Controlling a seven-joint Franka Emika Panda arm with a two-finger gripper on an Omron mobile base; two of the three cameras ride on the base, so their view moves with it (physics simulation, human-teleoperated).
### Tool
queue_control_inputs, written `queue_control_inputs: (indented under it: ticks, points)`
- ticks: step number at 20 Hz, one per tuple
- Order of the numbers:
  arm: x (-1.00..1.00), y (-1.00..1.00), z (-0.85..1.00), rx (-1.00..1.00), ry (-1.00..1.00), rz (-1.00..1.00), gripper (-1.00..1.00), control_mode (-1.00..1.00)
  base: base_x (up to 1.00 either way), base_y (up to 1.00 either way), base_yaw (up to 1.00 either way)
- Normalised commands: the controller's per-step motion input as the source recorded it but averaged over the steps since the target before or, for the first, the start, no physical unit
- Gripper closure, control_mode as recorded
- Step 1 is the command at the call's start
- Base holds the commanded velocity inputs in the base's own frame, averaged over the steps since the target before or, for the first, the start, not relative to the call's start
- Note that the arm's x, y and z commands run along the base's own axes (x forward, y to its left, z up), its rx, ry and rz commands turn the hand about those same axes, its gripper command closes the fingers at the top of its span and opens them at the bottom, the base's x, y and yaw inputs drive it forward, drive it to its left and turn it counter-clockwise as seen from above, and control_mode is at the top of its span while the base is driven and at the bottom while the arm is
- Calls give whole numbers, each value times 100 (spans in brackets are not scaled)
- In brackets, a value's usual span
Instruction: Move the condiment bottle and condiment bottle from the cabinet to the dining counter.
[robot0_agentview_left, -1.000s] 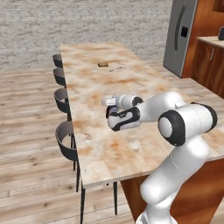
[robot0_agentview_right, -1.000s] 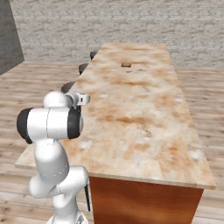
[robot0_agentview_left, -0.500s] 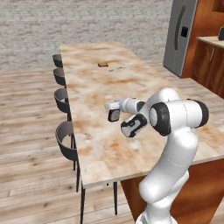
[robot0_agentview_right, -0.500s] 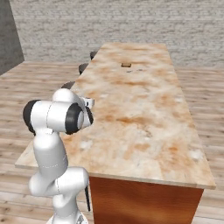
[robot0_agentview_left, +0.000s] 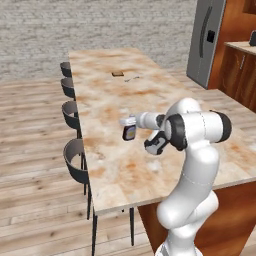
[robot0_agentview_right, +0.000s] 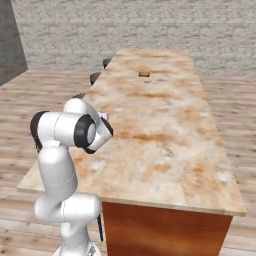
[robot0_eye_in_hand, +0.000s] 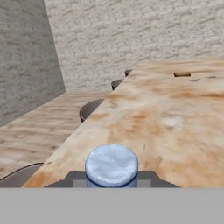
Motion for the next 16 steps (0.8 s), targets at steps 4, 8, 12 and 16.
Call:
queue_control_inputs:
  ticks: [4,8,12,16]
  points:
    - [4,40,-37,0,0,0,100,-100,0,0,0]
    - [7,44,-44,0,0,0,100,-100,0,0,0]
    - [8,45,-51,0,0,-1,100,-100,0,0,0]
    - [7,38,-54,0,0,-1,100,-100,0,0,0]
